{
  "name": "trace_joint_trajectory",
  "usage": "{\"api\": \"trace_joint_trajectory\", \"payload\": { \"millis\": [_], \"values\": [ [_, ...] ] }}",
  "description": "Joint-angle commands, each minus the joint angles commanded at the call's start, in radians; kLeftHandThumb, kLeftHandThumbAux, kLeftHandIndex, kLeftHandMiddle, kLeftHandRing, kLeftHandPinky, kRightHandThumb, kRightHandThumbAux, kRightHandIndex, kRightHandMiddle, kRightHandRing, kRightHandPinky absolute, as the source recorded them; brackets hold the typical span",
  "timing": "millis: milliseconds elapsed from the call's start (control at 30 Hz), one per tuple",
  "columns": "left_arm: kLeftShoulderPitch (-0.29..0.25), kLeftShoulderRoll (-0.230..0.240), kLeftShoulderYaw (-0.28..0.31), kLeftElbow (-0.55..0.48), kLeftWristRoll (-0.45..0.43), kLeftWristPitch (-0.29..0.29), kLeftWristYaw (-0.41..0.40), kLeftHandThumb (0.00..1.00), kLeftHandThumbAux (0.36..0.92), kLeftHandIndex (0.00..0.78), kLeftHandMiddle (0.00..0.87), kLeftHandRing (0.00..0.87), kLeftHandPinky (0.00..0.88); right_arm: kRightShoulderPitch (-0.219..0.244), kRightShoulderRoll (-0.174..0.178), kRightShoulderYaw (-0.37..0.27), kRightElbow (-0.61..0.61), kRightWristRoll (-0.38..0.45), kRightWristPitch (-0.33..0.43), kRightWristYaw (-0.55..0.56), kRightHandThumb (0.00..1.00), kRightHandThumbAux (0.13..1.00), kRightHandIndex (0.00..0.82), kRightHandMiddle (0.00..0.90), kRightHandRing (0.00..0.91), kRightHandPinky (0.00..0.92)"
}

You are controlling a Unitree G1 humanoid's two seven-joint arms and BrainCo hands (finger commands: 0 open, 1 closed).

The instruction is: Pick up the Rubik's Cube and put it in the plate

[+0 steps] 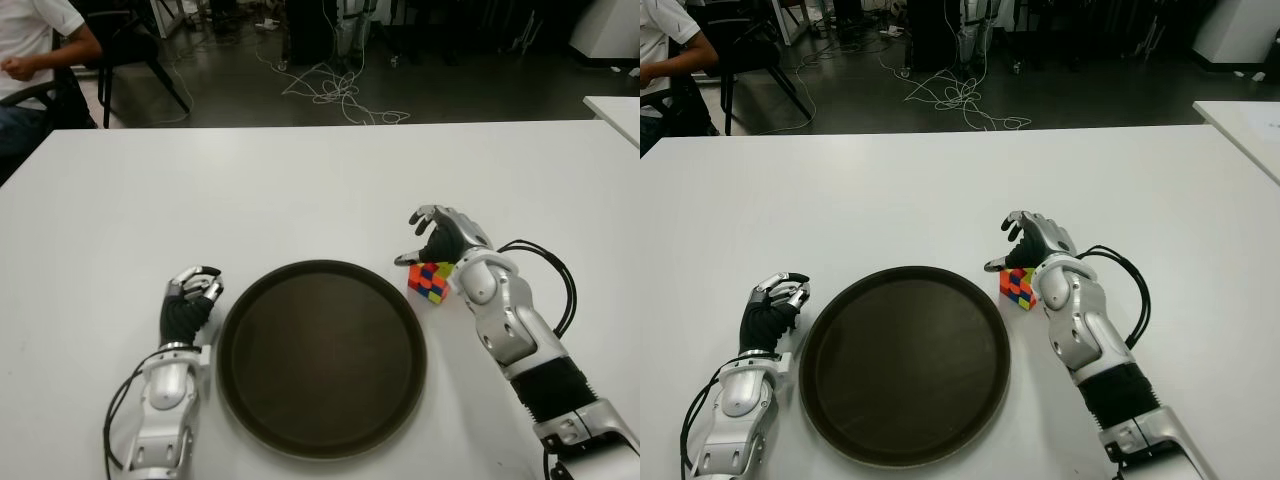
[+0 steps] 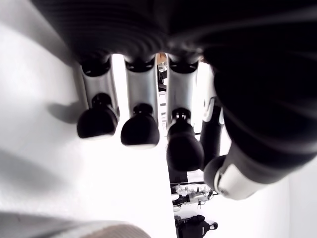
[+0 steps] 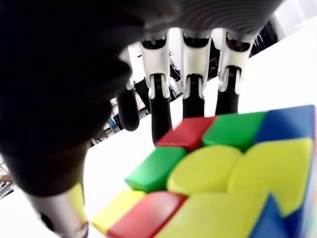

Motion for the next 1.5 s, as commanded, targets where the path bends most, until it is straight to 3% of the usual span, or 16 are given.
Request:
{"api": "trace_joint_trajectory", "payload": {
  "millis": [67, 167, 367, 800, 1500],
  "values": [
    [0.0, 0.002, -0.002, 0.0, 0.005, 0.001, 0.001, 0.711, 0.706, 0.443, 0.803, 0.821, 0.799, 0.004, 0.0, -0.004, -0.005, 0.003, -0.009, -0.008, 0.0, 0.731, 0.322, 0.325, 0.353, 0.314],
    [-0.003, 0.008, -0.004, 0.009, 0.014, -0.004, 0.003, 0.711, 0.706, 0.443, 0.802, 0.82, 0.799, 0.015, -0.001, -0.014, -0.018, 0.012, -0.03, -0.021, 0.0, 0.723, 0.17, 0.208, 0.231, 0.222],
    [-0.007, 0.013, -0.006, 0.021, 0.018, -0.019, 0.001, 0.711, 0.705, 0.443, 0.804, 0.823, 0.802, 0.024, -0.004, -0.023, -0.017, 0.02, -0.057, -0.032, 0.0, 0.725, 0.086, 0.118, 0.138, 0.137],
    [-0.002, 0.006, -0.003, 0.012, 0.011, -0.02, 0.001, 0.712, 0.705, 0.444, 0.807, 0.819, 0.795, 0.022, -0.022, -0.005, -0.019, -0.009, -0.047, -0.018, 0.0, 0.714, 0.073, 0.087, 0.09, 0.06],
    [-0.007, 0.009, -0.002, 0.021, 0.011, -0.018, 0.007, 0.71, 0.705, 0.443, 0.81, 0.827, 0.809, 0.042, -0.047, 0.015, -0.084, -0.055, -0.04, 0.017, 0.0, 0.737, 0.06, 0.052, 0.063, 0.046]
  ]
}}
